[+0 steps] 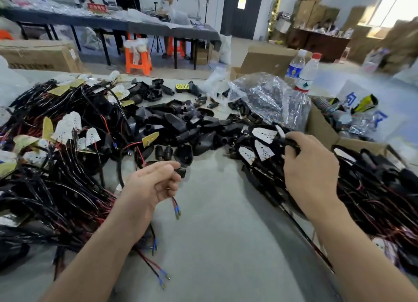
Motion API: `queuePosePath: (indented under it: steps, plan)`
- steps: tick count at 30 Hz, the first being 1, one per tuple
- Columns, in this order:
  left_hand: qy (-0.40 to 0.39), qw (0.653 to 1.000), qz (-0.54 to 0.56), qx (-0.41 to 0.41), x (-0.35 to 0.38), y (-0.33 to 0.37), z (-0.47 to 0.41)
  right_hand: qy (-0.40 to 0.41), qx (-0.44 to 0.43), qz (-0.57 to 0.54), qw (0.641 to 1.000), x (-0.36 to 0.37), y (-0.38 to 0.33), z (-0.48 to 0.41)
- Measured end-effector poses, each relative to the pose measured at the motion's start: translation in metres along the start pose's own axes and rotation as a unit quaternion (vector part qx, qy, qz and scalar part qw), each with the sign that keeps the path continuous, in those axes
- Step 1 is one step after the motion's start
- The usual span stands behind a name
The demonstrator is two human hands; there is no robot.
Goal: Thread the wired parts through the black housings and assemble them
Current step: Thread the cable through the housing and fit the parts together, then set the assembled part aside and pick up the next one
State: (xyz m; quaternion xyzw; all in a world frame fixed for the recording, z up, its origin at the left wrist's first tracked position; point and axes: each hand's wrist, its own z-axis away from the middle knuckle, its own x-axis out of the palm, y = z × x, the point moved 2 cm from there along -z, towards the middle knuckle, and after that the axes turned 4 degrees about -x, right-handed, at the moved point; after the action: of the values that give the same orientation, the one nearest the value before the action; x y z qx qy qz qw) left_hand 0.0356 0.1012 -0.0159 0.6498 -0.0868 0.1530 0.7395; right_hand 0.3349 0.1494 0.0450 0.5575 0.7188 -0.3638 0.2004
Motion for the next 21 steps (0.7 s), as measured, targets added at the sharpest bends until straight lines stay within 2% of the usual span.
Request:
queuePosePath:
  steps: [3,5,6,8,10,14,18,21]
  plan:
    - [0.041,0.998,-0.048,0.018,0.003,-0.003,0.0,-0.027,-0.009,0.009,1.0,0.016,0.01,0.019]
    - [0.093,0.98,-0.155,0.082,0.003,-0.005,0.0,-0.037,-0.026,-0.002,0.999,0.021,0.007,0.029]
    - [0.123,0.954,-0.238,0.132,0.002,-0.006,0.002,-0.032,-0.038,-0.015,0.999,0.022,0.005,0.033]
    - [0.168,0.874,-0.402,0.216,0.005,-0.008,0.01,-0.018,-0.076,-0.035,0.996,0.023,-0.005,0.039]
    - [0.186,0.813,-0.49,0.253,0.01,-0.01,0.014,-0.017,-0.118,-0.046,0.992,0.028,-0.02,0.046]
    - [0.2,0.754,-0.591,0.205,0.012,-0.016,0.01,-0.065,-0.162,-0.093,0.98,0.04,-0.063,0.062]
    - [0.203,0.746,-0.614,0.159,0.009,-0.017,0.007,-0.185,-0.171,-0.119,0.96,0.066,-0.094,0.072]
    - [0.215,0.719,-0.642,0.158,0.005,-0.015,0.006,-0.24,-0.149,-0.177,0.943,0.084,-0.117,0.071]
